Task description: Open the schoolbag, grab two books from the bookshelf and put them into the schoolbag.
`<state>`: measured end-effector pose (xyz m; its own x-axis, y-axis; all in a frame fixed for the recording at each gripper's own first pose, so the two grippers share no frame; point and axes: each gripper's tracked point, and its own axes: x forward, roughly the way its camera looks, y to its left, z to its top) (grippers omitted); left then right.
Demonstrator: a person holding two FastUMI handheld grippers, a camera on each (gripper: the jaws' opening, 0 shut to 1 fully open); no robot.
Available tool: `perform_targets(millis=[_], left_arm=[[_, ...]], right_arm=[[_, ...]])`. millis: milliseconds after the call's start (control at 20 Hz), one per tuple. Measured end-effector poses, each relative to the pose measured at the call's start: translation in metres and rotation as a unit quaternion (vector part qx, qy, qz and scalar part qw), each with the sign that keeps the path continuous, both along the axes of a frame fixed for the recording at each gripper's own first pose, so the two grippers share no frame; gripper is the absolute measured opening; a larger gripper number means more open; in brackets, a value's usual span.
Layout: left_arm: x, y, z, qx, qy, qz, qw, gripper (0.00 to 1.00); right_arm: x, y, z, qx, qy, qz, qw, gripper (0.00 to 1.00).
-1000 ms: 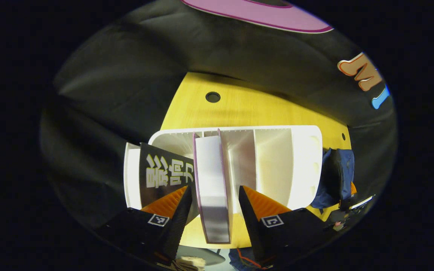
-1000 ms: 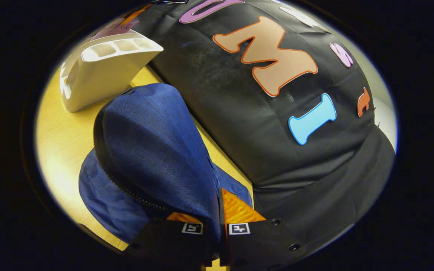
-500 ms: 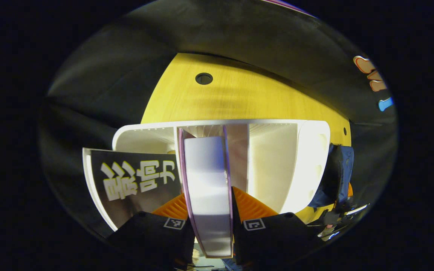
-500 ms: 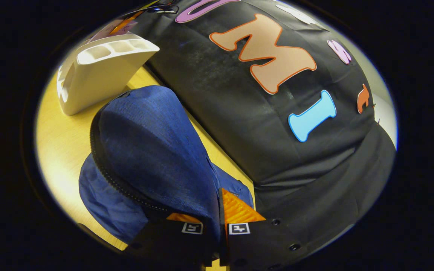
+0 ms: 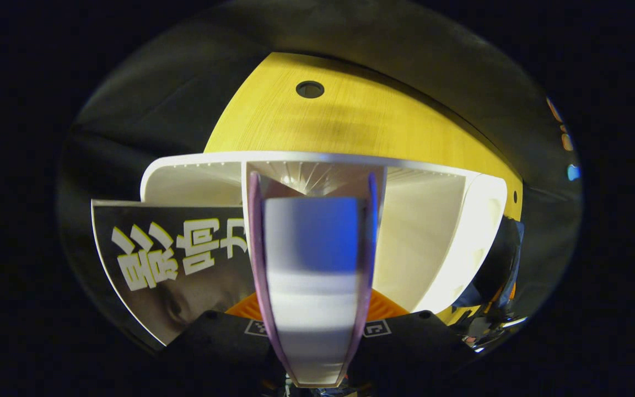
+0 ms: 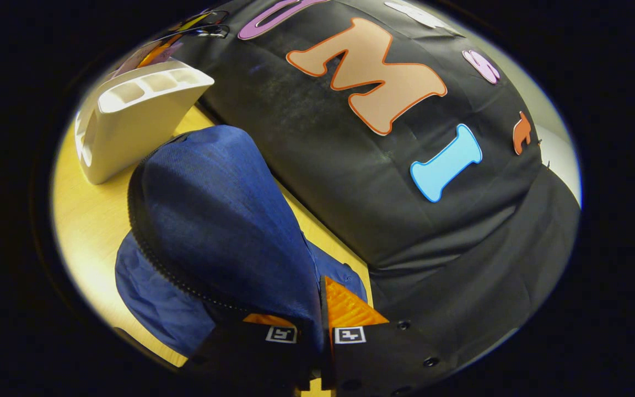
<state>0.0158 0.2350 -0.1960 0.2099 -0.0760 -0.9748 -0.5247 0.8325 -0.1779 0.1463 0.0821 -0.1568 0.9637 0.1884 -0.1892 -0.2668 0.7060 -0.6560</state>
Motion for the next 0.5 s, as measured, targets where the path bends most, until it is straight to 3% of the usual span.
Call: perform_targets(millis=[500], left_arm=[[-0.042,-0.005,0.037,0.002,-0.005,0.032,0.999,0.41]], right_arm=[[-0.003,-0.005,0.007,0.019,-0.005,-0.001,1.0,0.08]])
